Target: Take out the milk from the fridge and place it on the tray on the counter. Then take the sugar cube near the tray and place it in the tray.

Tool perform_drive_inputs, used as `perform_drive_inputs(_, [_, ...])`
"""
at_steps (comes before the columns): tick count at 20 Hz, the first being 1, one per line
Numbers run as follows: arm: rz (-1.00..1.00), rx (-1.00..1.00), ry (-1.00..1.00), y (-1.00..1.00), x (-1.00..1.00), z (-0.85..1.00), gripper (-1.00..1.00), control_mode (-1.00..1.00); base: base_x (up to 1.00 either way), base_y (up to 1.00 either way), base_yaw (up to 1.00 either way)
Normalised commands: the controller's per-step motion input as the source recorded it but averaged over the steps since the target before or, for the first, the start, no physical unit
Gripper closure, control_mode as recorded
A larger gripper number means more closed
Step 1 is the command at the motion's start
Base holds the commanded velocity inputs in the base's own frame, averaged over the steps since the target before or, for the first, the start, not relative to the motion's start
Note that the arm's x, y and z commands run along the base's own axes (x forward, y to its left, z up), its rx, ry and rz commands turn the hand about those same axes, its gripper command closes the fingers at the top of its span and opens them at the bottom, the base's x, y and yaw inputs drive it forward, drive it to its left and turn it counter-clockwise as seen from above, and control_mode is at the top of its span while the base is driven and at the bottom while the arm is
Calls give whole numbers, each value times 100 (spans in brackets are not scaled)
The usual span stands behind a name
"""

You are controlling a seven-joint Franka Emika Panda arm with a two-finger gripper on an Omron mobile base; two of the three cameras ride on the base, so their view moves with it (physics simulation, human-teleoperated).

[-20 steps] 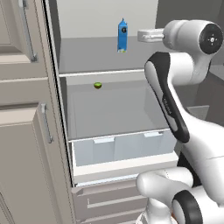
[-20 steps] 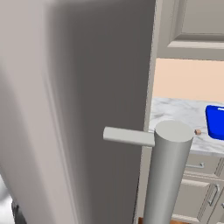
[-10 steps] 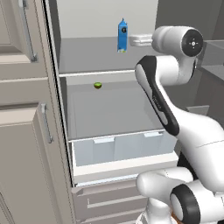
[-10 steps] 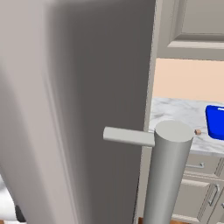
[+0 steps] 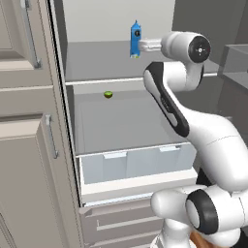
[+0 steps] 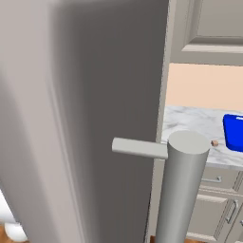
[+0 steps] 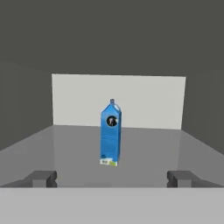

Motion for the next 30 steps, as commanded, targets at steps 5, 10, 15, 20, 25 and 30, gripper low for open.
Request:
perform_drive_inputs(5, [0,0,7,0,51,2,-100,-100,0,0,0])
perform_drive_inputs(10, [0,0,6,0,53,0,-100,-100,0,0,0])
perform_drive_inputs(15, [0,0,4,0,38,1,-100,-100,0,0,0])
perform_drive_inputs(20, [0,0,2,0,32,2,-100,-100,0,0,0])
perform_drive_inputs(25, [0,0,0,1,29,18,-100,-100,0,0,0])
perform_drive_inputs(30, [0,0,0,0,32,10,-100,-100,0,0,0])
